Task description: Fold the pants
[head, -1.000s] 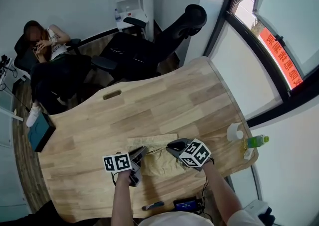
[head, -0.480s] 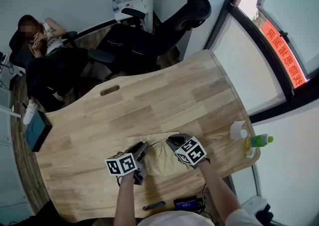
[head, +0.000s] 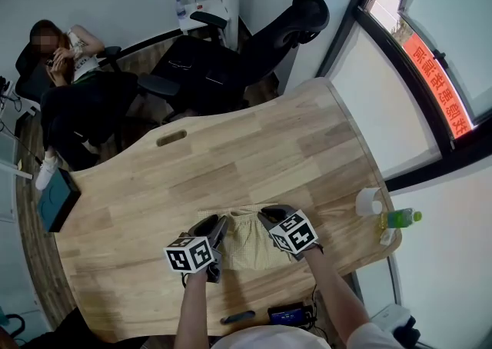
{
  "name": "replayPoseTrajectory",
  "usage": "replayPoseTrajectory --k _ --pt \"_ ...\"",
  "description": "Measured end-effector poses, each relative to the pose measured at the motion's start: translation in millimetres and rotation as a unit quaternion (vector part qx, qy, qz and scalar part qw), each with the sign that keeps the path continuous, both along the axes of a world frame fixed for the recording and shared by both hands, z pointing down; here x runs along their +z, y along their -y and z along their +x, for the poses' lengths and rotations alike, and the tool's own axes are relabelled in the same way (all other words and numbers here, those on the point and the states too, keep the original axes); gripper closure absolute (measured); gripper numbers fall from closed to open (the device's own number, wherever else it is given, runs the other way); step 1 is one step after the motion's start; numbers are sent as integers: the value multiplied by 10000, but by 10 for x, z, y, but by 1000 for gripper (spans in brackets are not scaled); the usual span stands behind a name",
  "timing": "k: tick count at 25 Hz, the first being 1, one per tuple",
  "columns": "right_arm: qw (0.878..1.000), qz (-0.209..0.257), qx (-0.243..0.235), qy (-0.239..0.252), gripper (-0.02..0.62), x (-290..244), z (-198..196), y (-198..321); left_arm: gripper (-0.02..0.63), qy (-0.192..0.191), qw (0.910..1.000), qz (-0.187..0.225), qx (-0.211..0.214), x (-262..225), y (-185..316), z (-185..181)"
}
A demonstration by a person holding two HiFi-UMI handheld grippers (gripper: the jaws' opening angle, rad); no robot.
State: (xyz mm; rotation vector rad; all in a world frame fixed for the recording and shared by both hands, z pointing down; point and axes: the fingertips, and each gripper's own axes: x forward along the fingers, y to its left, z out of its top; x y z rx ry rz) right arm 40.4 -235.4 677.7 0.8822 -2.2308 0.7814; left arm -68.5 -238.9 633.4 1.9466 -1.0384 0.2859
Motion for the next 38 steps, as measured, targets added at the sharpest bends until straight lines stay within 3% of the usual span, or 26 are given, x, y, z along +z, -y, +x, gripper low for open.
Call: replayPoseTrajectory --k 9,16,29,38 --pt "9974 221 530 425 541 -269 119 82 500 362 9991 239 9 -74 1 -46" --pt "9906 590 1017 695 584 -556 274 85 597 564 9965 595 -149 -248 -13 -100" --pt "9848 1243 1078 566 591 -1004 234 -279 600 786 9903 1117 -245 -666 -335 -114" --pt "9736 1718 1381 590 591 -1333 280 -508 600 865 9842 1499 -387 -942 -677 -131"
